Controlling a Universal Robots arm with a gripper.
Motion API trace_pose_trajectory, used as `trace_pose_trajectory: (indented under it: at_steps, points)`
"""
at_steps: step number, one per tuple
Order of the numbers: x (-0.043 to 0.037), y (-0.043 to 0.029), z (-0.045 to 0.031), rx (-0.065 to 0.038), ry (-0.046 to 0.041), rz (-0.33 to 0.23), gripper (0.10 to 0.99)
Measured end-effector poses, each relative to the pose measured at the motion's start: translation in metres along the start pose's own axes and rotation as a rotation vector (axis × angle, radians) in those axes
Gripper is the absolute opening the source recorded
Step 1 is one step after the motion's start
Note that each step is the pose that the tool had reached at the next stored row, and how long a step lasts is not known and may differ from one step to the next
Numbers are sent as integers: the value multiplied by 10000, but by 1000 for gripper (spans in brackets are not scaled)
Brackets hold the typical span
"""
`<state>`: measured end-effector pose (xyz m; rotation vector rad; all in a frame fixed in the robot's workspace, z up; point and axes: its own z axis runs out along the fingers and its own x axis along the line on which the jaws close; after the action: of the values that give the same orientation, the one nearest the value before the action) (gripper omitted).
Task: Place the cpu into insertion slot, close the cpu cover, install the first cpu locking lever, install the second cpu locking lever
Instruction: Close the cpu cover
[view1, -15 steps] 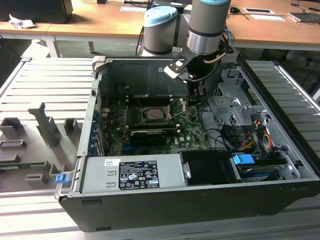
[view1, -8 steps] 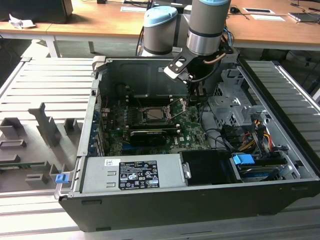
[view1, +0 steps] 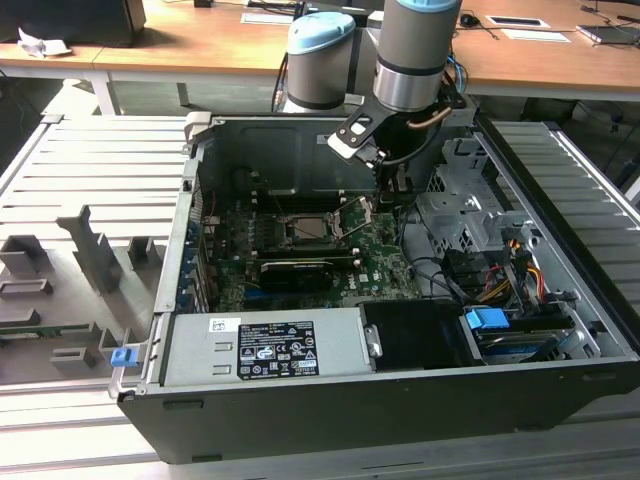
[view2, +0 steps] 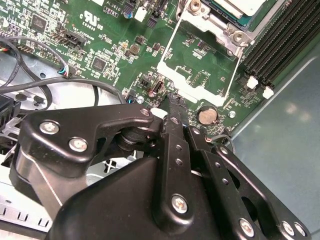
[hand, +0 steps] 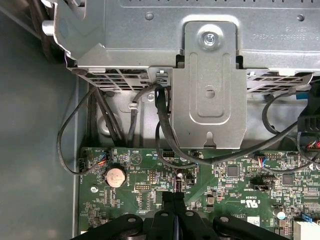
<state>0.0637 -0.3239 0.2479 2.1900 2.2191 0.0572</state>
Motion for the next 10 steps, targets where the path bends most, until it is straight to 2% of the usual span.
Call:
trace_pose_trajectory:
  at_steps: [6, 8, 10]
  points:
    - [0, 12, 37, 72, 3, -13, 106]
    - [-1, 11, 52, 125, 8, -158, 106]
    - [-1, 10, 53, 136, 9, -274, 106]
